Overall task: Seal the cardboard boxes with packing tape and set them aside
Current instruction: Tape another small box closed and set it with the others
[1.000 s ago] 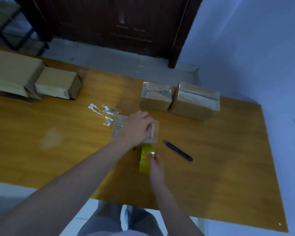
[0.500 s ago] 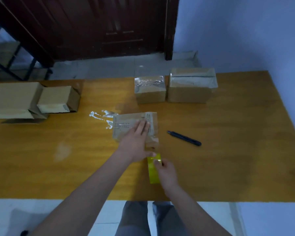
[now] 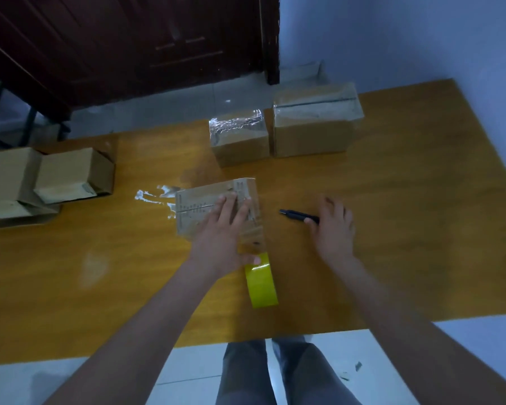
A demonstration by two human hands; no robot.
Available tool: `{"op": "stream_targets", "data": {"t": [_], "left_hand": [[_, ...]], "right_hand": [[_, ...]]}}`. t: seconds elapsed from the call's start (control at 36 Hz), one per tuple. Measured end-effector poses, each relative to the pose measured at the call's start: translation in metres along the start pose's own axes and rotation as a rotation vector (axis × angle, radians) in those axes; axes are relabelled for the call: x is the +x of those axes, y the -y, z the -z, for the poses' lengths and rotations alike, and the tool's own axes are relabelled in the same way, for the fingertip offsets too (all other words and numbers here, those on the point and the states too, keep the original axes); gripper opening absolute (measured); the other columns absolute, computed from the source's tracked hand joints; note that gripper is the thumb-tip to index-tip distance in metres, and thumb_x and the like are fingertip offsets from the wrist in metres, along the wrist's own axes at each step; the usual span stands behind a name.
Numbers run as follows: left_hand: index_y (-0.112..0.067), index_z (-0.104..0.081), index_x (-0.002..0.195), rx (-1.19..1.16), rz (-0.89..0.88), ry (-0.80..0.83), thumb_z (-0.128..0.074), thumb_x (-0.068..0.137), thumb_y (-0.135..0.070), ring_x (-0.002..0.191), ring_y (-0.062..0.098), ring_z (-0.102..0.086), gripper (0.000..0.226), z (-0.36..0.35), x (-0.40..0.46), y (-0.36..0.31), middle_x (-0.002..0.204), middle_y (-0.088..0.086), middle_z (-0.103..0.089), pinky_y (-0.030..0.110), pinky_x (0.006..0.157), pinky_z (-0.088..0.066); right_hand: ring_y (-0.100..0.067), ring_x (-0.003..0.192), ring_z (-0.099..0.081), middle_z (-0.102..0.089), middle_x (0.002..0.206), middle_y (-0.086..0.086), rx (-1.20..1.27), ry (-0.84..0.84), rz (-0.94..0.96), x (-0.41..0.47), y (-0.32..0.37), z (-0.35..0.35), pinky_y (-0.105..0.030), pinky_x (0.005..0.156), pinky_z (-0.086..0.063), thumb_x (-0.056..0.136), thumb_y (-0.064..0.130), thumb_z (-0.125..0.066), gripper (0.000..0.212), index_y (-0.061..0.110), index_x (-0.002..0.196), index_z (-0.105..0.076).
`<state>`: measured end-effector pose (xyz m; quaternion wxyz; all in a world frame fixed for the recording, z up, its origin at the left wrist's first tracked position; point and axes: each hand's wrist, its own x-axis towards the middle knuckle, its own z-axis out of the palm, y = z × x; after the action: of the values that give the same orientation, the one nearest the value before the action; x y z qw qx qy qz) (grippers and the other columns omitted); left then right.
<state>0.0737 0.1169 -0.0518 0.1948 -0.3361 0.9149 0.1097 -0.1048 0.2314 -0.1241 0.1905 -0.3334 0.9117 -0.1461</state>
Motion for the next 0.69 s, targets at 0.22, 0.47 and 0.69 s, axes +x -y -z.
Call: {"op": "stream_targets", "data": {"t": [0.22, 0.47, 0.69], "left_hand": [[-0.028, 0.018, 0.15, 0.012, 0.007, -0.015, -0.06, 0.073, -0.071, 0.147, 0.023, 0.014, 0.117, -0.003, 0.003, 0.001, 0.159, 0.001, 0.019, 0.037, 0.117, -0.013], [-0.026, 0.017, 0.15, -0.028, 0.001, -0.019, -0.061, 0.074, -0.068, 0.146, 0.024, 0.016, 0.116, -0.005, 0.002, -0.001, 0.158, 0.002, 0.02, 0.037, 0.118, -0.009], [-0.026, 0.017, 0.15, -0.023, 0.02, -0.036, -0.061, 0.074, -0.068, 0.146, 0.024, 0.015, 0.117, -0.002, 0.001, -0.001, 0.158, 0.003, 0.02, 0.038, 0.118, -0.008]], "right_hand": [[-0.028, 0.113, -0.045, -0.049, 0.123, -0.009, -0.18, 0.017, 0.188, 0.01, -0.026, -0.014, -0.037, 0.086, -0.04, 0.097, 0.022, -0.049, 0.023, 0.011, 0.116, -0.052], [-0.028, 0.071, -0.06, -0.064, 0.08, -0.006, 0.152, -0.252, 0.616, -0.019, -0.016, 0.013, -0.036, 0.06, -0.047, 0.077, 0.008, -0.064, 0.011, 0.007, 0.088, -0.063], [-0.027, 0.071, -0.06, -0.067, 0.083, -0.002, 0.04, -0.339, 0.741, -0.024, 0.005, 0.014, -0.031, 0.06, -0.03, 0.084, 0.016, -0.053, 0.015, 0.013, 0.085, -0.068]]}}
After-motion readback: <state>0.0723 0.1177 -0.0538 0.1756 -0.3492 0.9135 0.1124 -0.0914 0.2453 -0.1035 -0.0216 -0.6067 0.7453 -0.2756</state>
